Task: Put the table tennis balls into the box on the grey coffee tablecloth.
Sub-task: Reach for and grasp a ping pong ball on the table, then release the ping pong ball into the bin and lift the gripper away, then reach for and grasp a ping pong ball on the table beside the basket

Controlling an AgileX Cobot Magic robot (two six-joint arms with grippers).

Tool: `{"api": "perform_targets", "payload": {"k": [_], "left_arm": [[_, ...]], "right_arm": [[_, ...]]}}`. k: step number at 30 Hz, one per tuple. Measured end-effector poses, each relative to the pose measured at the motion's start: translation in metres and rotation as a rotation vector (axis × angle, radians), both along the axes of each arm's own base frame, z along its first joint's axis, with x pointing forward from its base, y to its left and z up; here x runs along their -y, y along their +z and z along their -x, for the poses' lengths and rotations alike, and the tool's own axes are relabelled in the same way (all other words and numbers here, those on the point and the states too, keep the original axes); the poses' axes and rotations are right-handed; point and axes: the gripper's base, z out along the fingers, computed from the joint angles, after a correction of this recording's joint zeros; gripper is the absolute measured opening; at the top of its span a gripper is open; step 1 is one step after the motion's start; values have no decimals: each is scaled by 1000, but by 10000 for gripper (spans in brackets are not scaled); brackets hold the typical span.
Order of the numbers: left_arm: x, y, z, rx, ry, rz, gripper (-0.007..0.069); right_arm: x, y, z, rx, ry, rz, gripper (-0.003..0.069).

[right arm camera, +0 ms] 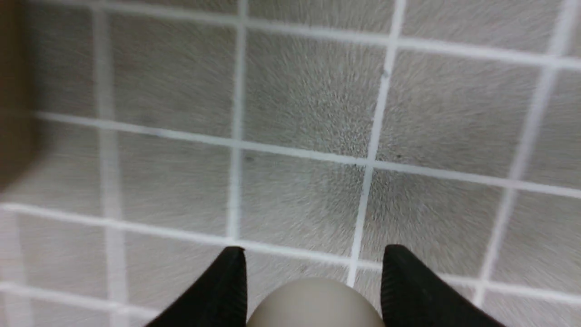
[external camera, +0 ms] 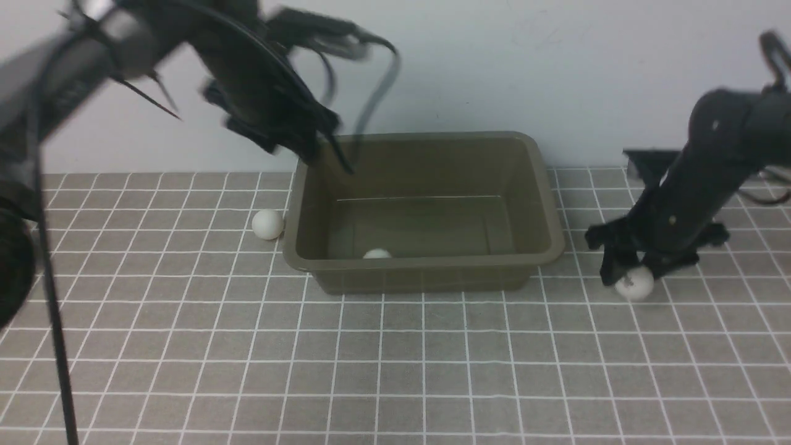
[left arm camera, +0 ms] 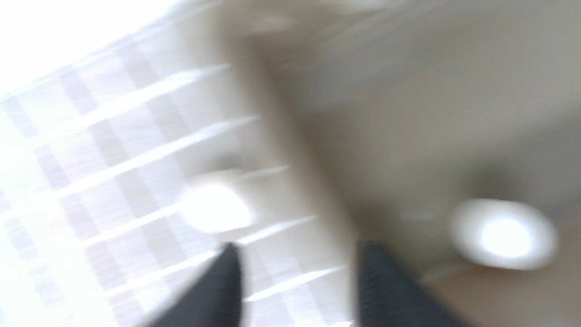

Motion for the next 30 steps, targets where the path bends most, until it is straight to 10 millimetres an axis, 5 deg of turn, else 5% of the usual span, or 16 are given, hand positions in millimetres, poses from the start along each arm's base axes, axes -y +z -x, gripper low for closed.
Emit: {"api": "perform_targets", "payload": {"k": [1,3,5,8,11,14,16,17,19,21,25,28,29,30], "left_arm": [[-23,3,-3,3,56,-2,128],[-51,2,-6,-14,124,10,50],[-69,-3,-9,-34,166,35,23],[-91,-29,-20,-96,179,151,23],[-83,-58,-30,-153,114,227,124],[-76,-71,-34,-171,89,241,206],[-65,-87,-38,-187,63,232,334],[-57,-100,-42,-194,50,208,435],[-53,-108,-44,-200,42,191,493],[-43,-127,-49,-194,31,169,578],[-38,-147,-54,-193,30,160,547],[-38,-155,-54,-217,29,154,411],[-39,-156,-54,-225,24,139,335],[-40,-153,-54,-226,23,122,340]], "right_arm": [[-3,21,1,45,-14,-24,350],[-15,56,3,146,-7,-73,350],[-24,72,4,202,11,-99,350],[-69,101,2,352,125,-171,350],[-101,91,-10,352,188,-193,353],[-109,85,-17,345,201,-195,386],[-112,79,-23,318,197,-195,463],[-112,83,-25,299,204,-190,540],[-112,89,-23,285,215,-183,580],[-108,120,-15,285,252,-148,640],[-97,158,0,353,268,-90,587],[-86,185,14,420,266,-33,509],[-76,209,29,484,256,12,444],[-73,215,33,503,246,34,414]]}}
